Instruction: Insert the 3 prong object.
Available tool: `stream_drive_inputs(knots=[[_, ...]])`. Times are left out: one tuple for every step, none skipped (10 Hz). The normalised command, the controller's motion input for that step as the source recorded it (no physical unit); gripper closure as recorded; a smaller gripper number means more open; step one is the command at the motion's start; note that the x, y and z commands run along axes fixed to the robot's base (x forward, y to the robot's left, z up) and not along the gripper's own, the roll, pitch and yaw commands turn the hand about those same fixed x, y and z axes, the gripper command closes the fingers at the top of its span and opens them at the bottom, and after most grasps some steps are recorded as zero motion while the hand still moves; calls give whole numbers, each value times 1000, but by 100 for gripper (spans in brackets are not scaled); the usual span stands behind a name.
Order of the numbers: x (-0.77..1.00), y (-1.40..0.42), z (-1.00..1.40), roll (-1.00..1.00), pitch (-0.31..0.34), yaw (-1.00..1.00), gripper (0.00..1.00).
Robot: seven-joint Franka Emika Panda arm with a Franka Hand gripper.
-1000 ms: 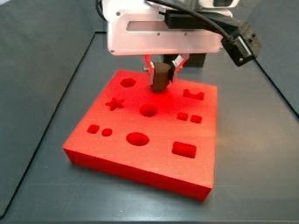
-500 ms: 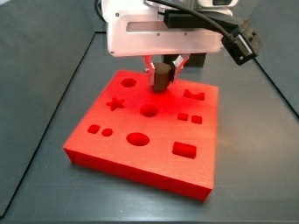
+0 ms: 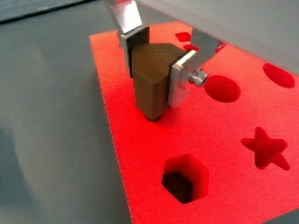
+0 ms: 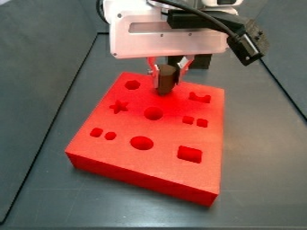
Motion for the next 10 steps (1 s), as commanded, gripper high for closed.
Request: stream_drive_inputs(knots=[[86,0,0,0,0,0,100],[229,0,189,17,0,-6,100],[217,-26,146,104,0,0,100],[0,0,-31,0,17,0,100],[0,0,-326,23,76,0,100],[0,0,-509,16,83,0,100],[-46,0,-811,0,179,0,100],[-3,6,-771,0,196,0,100],[0,0,-169,0,170,0,100],[0,0,0,0,0,0,100]])
